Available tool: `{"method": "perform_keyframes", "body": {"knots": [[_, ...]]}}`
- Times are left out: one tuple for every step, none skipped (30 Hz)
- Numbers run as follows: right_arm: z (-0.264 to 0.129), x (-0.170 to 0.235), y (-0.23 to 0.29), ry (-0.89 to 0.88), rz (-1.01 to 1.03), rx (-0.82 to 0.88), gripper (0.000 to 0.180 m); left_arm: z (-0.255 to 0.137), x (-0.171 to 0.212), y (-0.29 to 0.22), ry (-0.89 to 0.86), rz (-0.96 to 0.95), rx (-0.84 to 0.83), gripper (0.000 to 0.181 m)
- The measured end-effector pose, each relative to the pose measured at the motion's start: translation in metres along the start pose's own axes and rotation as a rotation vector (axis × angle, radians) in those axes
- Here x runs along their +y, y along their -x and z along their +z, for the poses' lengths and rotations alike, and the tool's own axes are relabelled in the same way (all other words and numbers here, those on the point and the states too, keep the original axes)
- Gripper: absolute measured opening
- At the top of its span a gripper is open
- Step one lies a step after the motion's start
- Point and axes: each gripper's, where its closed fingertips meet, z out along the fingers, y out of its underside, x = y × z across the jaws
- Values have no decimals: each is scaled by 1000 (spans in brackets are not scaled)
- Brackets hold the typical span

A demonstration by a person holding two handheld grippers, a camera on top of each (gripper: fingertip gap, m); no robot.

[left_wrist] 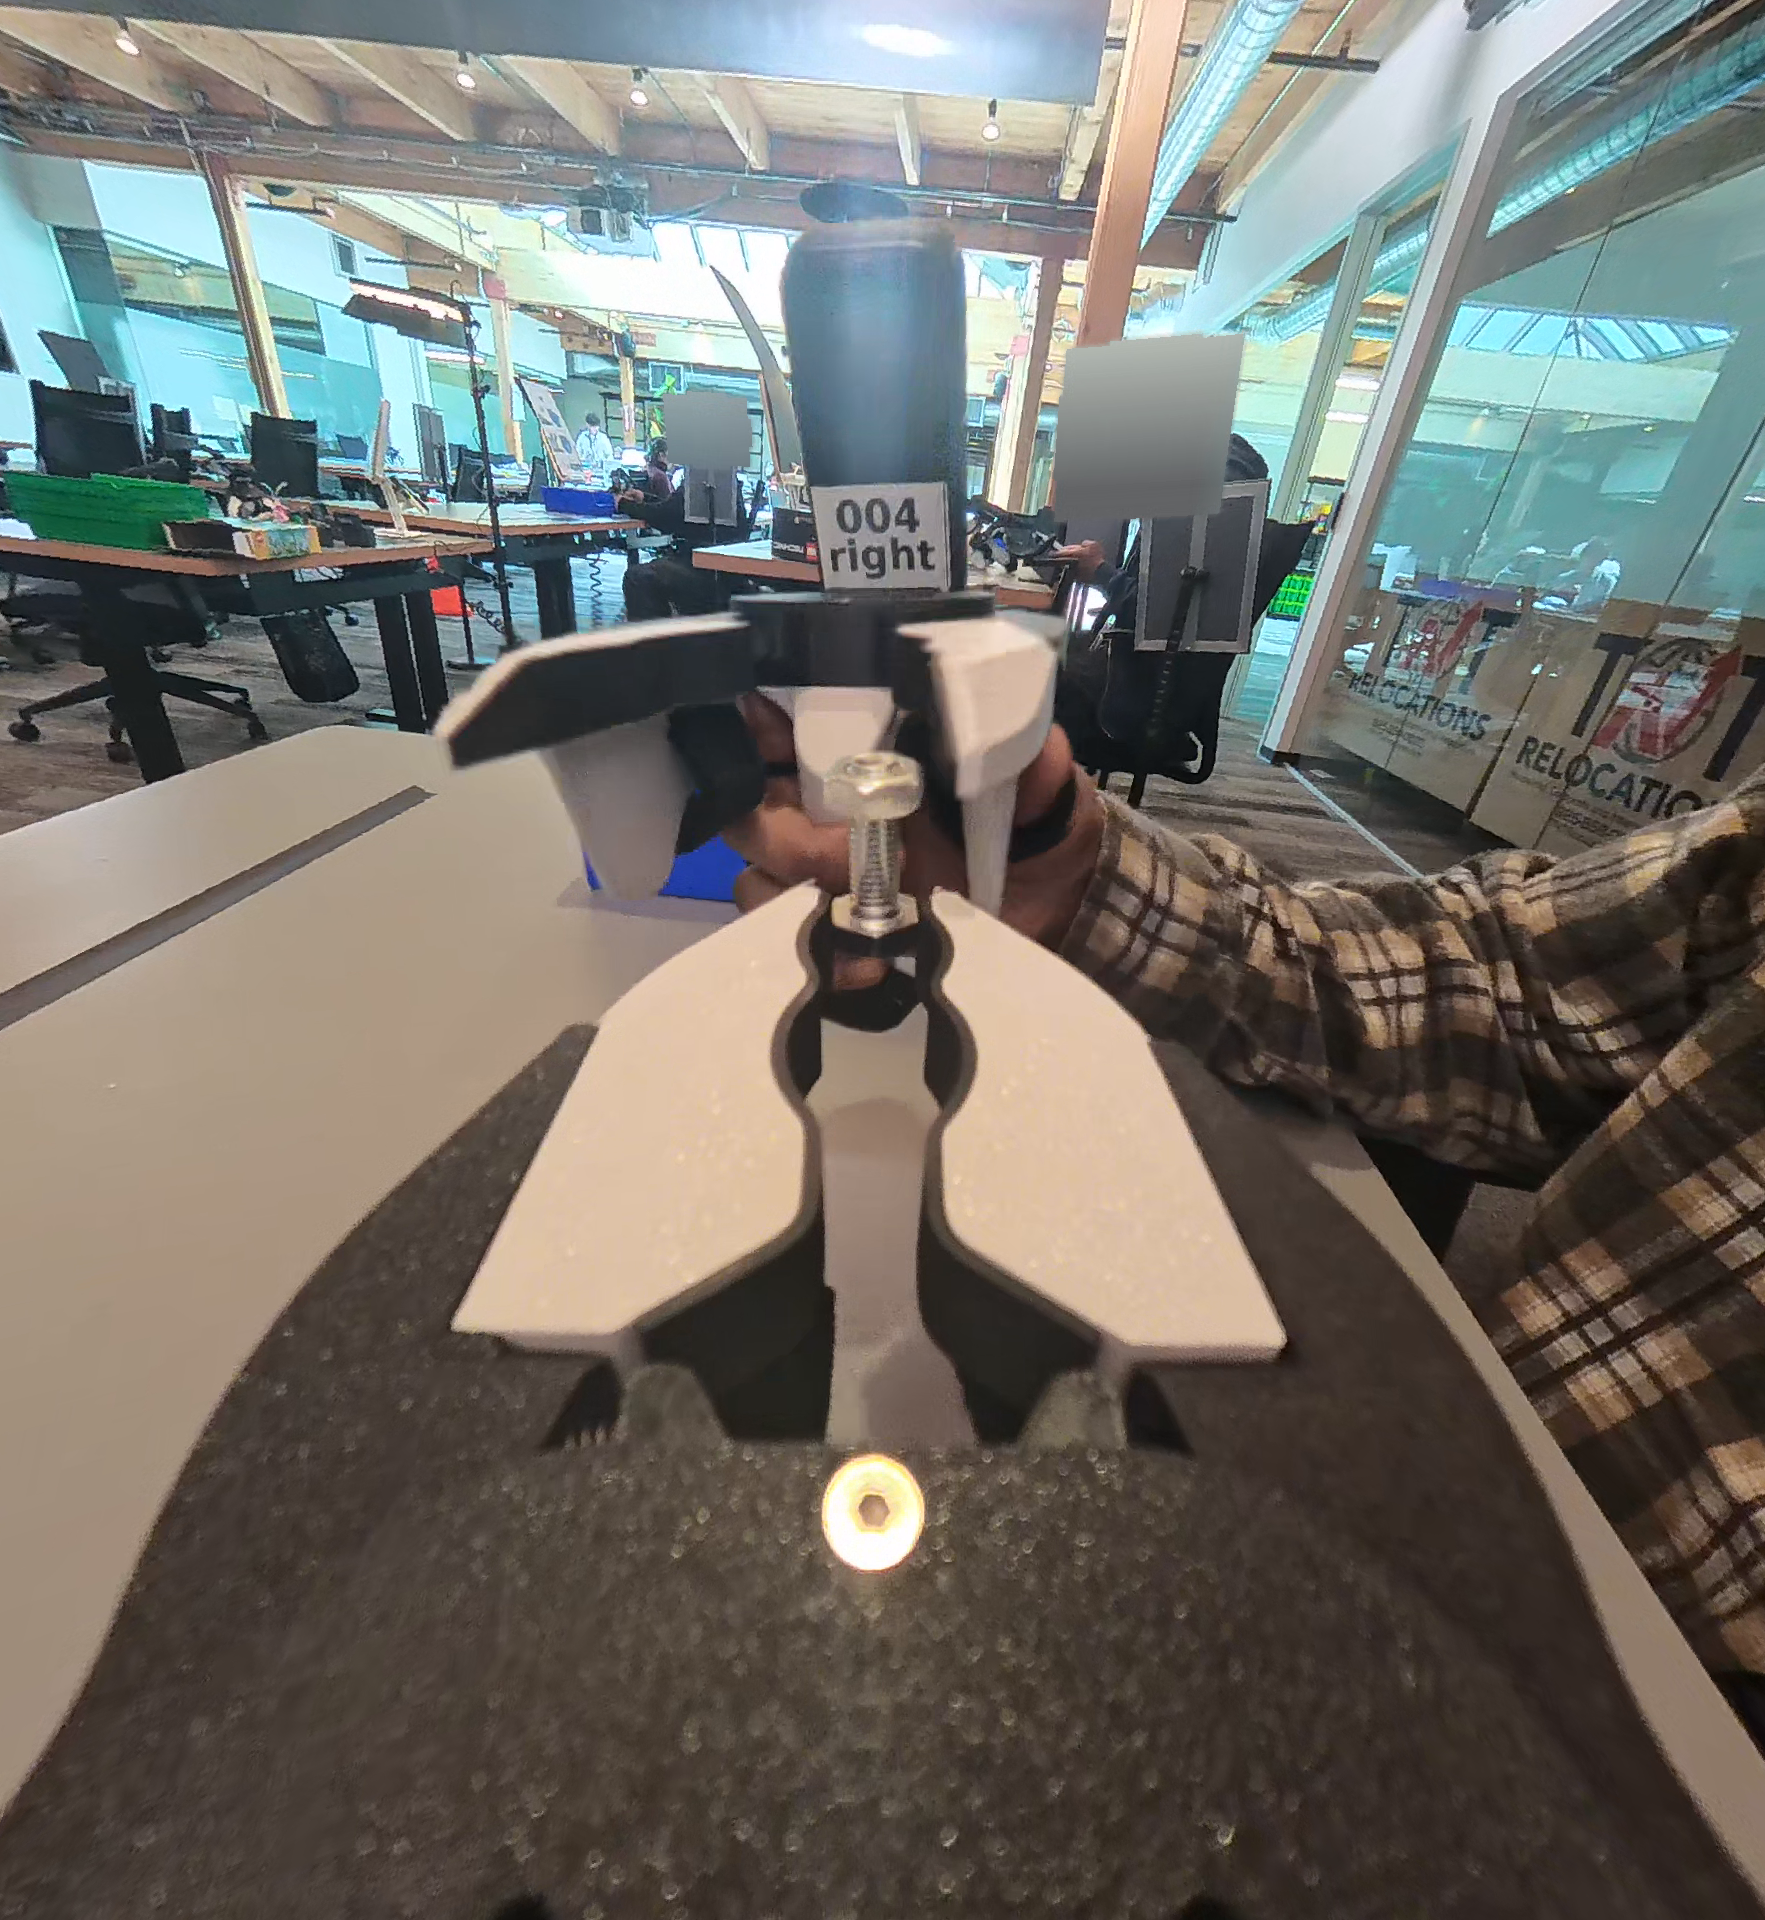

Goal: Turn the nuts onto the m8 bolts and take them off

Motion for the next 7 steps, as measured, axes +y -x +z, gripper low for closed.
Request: {"method": "perform_keyframes", "body": {"knots": [[-2, 2, -5, 9, -1, 22, 83, 0, 0, 1, 2, 4, -7, 14], [-7, 2, -9, 7, 11, 30, 83, -1, -1, 2, 2, 7, -12, 14], [-13, 2, -14, 3, 19, 48, 80, -2, -2, 1, -7, 5, -8, 14], [-18, 1, -18, -7, 22, 60, 82, -3, -4, 1, -14, 1, -4, 14], [-20, -2, -17, -21, 29, 54, 82, -3, -4, 1, -15, 1, -5, 14], [-19, -5, -14, -37, 31, 40, 83, -3, -4, 1, -13, 2, -5, 14], [-15, -7, -9, -47, 25, 18, 84, -2, -3, 1, -10, 1, -2, 14]]}}
